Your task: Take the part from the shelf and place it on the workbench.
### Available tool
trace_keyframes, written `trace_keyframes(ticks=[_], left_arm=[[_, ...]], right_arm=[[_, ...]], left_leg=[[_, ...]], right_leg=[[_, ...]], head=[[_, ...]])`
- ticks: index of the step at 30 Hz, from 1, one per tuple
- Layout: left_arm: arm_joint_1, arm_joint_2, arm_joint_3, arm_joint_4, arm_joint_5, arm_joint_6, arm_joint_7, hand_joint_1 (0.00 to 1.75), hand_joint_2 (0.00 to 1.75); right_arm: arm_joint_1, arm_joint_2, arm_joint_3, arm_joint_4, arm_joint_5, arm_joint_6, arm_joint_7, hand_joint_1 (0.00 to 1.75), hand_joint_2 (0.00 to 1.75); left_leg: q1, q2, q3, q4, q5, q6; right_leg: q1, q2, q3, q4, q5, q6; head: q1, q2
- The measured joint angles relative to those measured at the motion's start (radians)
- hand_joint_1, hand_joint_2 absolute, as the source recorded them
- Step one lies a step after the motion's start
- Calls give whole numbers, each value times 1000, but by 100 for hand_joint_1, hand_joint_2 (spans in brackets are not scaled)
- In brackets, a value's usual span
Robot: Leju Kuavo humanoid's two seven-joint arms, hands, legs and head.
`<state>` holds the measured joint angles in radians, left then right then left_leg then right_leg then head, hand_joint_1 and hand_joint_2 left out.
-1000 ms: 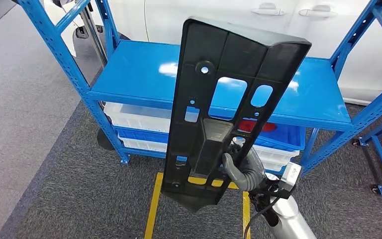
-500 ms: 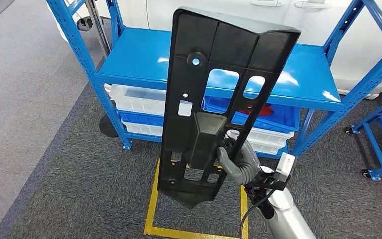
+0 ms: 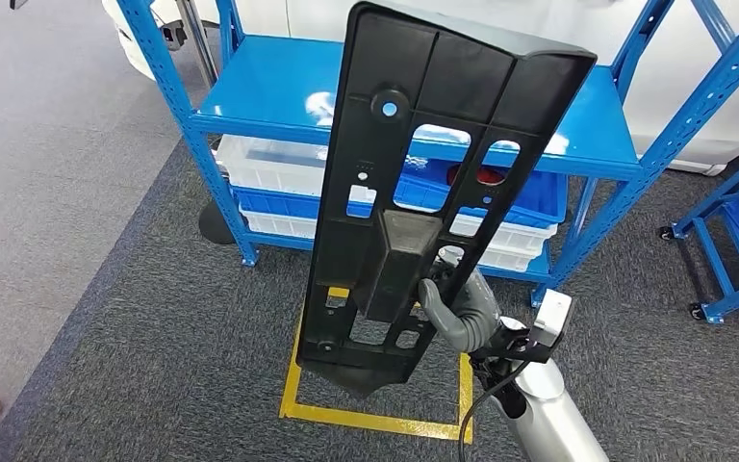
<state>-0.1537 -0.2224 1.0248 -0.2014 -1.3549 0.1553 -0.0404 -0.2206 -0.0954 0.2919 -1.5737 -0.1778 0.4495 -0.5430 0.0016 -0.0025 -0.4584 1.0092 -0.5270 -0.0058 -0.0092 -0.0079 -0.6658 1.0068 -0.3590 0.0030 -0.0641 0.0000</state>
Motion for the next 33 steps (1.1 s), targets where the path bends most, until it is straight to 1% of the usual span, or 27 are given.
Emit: trace_keyframes(ticks=[1,2,3,4,5,6,8,9,10,11,12,13,14,15,16,18,20,22,23,24,25,26,27,29,30,31,33], left_arm=[[0,0,0,0,-3,2,-2,0,175],[1,0,-1,0,-5,3,-3,0,175],[1,0,-1,0,-6,4,-2,0,175],[2,0,-1,0,-8,5,-1,0,175],[2,0,-2,0,-9,5,1,0,175],[2,0,-2,0,-11,5,3,0,175],[6,1,-2,0,-16,6,5,0,175],[8,1,-3,0,-18,5,6,0,175],[10,1,-3,0,-18,5,6,0,175],[11,1,-4,0,-19,5,7,0,175],[11,1,-4,0,-19,5,7,0,175],[11,0,-4,0,-19,5,7,0,175],[11,0,-5,0,-19,5,7,0,175],[10,0,-6,0,-19,5,7,0,175],[10,0,-6,0,-19,5,8,0,175],[9,0,-7,0,-20,5,9,0,175],[8,1,-9,0,-20,5,9,0,175],[11,1,-9,0,-20,5,11,0,175],[13,1,-9,0,-20,5,12,0,175],[15,2,-9,0,-20,6,12,0,175],[16,2,-9,0,-21,6,12,0,175],[16,2,-9,0,-21,7,12,0,175],[15,2,-9,0,-21,7,12,0,175],[15,3,-10,0,-22,8,12,0,175],[15,3,-10,0,-22,8,12,0,175],[15,3,-10,0,-23,8,12,0,175],[14,3,-10,0,-23,8,13,0,175]], right_arm=[[-1,0,-1,0,1,0,0,175,175],[-1,0,-3,0,2,0,-1,175,175],[-1,0,-4,0,2,0,0,175,175],[-1,0,-7,0,1,0,2,175,175],[0,0,-11,0,0,-1,5,175,175],[0,0,-14,0,-2,-1,8,175,175],[2,0,-18,3,-6,-1,15,175,175],[4,0,-20,4,-7,-1,17,175,175],[6,-1,-22,6,-8,-1,19,175,175],[7,-1,-23,6,-8,-1,21,175,175],[7,-1,-24,6,-9,-1,22,175,175],[7,-1,-25,6,-9,-1,23,175,175],[6,-1,-25,6,-10,-1,23,175,175],[5,-1,-25,5,-10,-1,23,175,175],[5,-1,-26,5,-11,-1,23,175,175],[7,-1,-28,5,-11,-1,23,175,175],[6,-1,-30,5,-15,0,24,175,175],[6,0,-30,4,-21,1,27,175,175],[7,0,-30,5,-24,2,28,175,175],[8,0,-30,5,-26,2,29,175,175],[8,0,-30,5,-28,2,31,175,175],[9,0,-30,5,-30,2,33,175,175],[9,0,-30,5,-33,1,35,175,175],[8,0,-30,5,-39,2,39,175,175],[7,0,-30,4,-41,2,41,175,175],[7,1,-30,4,-44,2,43,175,175],[11,0,-33,4,-46,2,45,175,175]], left_leg=[[-3,0,16,-29,-11,6],[-4,0,13,-34,-7,13],[-3,4,9,-37,1,20],[-3,8,3,-39,11,28],[-1,13,-4,-40,21,35],[-1,18,-14,-41,30,40],[-4,29,-33,-39,44,44],[-6,35,-41,-37,50,44],[-7,42,-48,-34,54,44],[-8,49,-53,-32,56,43],[-9,56,-56,-28,56,42],[-11,64,-58,-24,55,39],[-13,71,-59,-21,53,36],[-16,78,-61,-18,52,32],[-18,85,-62,-17,51,28],[-18,94,-63,-14,47,19],[-14,63,-80,27,15,7],[-8,22,-135,152,-53,-3],[-4,14,-168,224,-83,-7],[-1,12,-193,276,-97,-10],[2,11,-199,288,-89,-12],[5,10,-185,257,-61,-13],[8,2,-154,190,-20,-13],[15,-42,-93,54,35,-12],[17,-61,-78,16,45,-10],[16,-72,-75,5,43,-7],[15,-57,-77,1,49,5]], right_leg=[[0,-1,1,-2,8,7],[-1,-1,3,-6,16,14],[-4,1,0,-4,17,20],[-5,3,-8,10,4,25],[-6,5,-24,45,-25,30],[-8,6,-47,102,-67,34],[-8,6,-95,240,-146,42],[-8,6,-102,280,-163,43],[-7,5,-89,281,-161,43],[-6,3,-54,240,-142,40],[-4,-8,-5,169,-115,34],[2,-27,41,97,-97,26],[8,-41,73,42,-85,16],[13,-51,88,11,-82,7],[17,-50,88,4,-84,0],[13,-32,84,0,-78,-11],[5,-15,82,-8,-70,-23],[2,3,77,-10,-64,-29],[2,14,74,-9,-62,-30],[2,26,71,-8,-60,-29],[1,39,69,-6,-59,-28],[0,51,69,-4,-58,-26],[-1,64,68,-1,-58,-23],[-2,88,62,7,-57,-14],[-3,98,57,10,-55,-7],[-4,107,50,10,-51,1],[-7,123,41,8,-43,16]], head=[[0,0],[0,0],[0,0],[0,0],[0,0],[0,0],[0,0],[0,0],[0,0],[0,0],[0,0],[0,0],[0,0],[0,0],[0,0],[0,0],[0,0],[0,0],[0,0],[0,0],[0,0],[0,0],[0,0],[0,0],[0,0],[0,0],[0,0]])
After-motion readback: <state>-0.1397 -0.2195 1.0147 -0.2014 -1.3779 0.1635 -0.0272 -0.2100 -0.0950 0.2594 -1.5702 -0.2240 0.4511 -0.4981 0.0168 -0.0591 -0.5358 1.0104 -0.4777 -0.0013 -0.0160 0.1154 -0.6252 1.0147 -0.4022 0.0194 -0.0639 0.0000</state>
